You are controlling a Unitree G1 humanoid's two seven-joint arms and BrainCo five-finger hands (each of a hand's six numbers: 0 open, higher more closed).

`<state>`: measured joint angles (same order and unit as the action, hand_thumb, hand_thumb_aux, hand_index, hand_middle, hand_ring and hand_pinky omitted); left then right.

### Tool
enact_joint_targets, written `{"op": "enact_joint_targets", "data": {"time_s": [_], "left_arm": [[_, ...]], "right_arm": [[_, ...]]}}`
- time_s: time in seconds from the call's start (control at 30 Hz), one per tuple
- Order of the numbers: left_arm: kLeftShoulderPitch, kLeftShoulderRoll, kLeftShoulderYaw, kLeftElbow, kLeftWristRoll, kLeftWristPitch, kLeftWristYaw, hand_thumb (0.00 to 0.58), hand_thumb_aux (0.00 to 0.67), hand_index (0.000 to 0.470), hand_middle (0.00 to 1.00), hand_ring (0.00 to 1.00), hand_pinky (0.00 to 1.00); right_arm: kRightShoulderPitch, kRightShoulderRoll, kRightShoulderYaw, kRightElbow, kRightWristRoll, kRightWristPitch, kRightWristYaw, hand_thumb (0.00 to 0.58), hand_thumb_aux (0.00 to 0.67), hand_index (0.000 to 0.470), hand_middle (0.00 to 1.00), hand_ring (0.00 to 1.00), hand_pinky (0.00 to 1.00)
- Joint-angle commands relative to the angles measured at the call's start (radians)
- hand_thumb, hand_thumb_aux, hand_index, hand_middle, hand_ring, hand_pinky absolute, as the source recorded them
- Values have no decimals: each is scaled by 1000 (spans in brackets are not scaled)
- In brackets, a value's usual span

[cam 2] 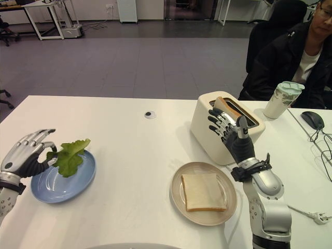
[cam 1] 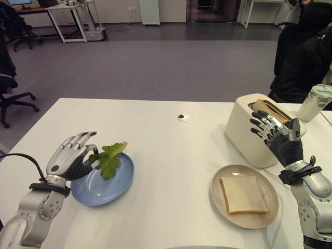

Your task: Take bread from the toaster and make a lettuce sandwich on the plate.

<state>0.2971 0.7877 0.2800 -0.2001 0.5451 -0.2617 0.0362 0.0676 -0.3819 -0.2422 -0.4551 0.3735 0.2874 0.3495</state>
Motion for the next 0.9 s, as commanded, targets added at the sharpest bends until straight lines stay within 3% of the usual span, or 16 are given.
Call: {"op": "enact_joint_targets", "data": {"time_s": [0.03, 0.23, 0.37, 0.47, 0.6, 0.63, 0.67, 0.73, 0.77, 0.8, 0.9], "left_arm": [[-76, -65, -58, -202, -183, 27, -122, 580, 670, 470, 0, 0, 0], [-229, -252, -396, -346, -222, 108, -270, 580, 670, 470, 0, 0, 0], [-270, -336, -505, -351, -182, 139, -300, 580, 670, 470, 0, 0, 0], [-271, -314, -455, -314, -167, 133, -305, 580, 670, 470, 0, 0, 0], [-170, -210, -267, -201, -140, 90, -268, 580, 670, 470, 0, 0, 0], [-140, -186, -225, -162, -138, 71, -259, 574, 604, 424, 0, 0, 0], [-108, -161, -190, -124, -127, 56, -250, 460, 365, 256, 0, 0, 0], [-51, -125, -140, -55, -109, 23, -232, 349, 247, 173, 0, 0, 0], [-18, -103, -123, -8, -92, 7, -222, 62, 37, 26, 0, 0, 0], [9, -86, -108, 35, -82, -7, -213, 0, 0, 0, 0, 0, 0], [54, -24, -96, 167, 10, -43, -154, 0, 0, 0, 0, 0, 0]], "right_arm": [[-25, 1, -6, 22, -9, -7, -11, 0, 0, 0, 0, 0, 0], [-60, -9, -22, 54, -4, -10, -22, 0, 0, 0, 0, 0, 0], [-65, -17, -41, 59, 1, -10, -23, 0, 0, 0, 0, 0, 0], [-51, -14, -51, 45, 4, -7, -27, 0, 0, 0, 0, 0, 0], [-34, -7, -49, 31, 3, 1, -34, 0, 0, 0, 0, 0, 0], [-30, -6, -49, 25, 4, 3, -36, 0, 0, 0, 0, 0, 0], [-25, -5, -49, 21, 5, 4, -37, 0, 0, 0, 0, 0, 0], [-15, -6, -51, 12, 9, 8, -39, 0, 0, 0, 0, 0, 0], [-11, -7, -54, 6, 11, 11, -40, 0, 0, 0, 0, 0, 0], [-7, -9, -58, 1, 14, 15, -41, 0, 0, 0, 0, 0, 0], [0, -11, -65, -6, 18, 22, -41, 0, 0, 0, 0, 0, 0]]}}
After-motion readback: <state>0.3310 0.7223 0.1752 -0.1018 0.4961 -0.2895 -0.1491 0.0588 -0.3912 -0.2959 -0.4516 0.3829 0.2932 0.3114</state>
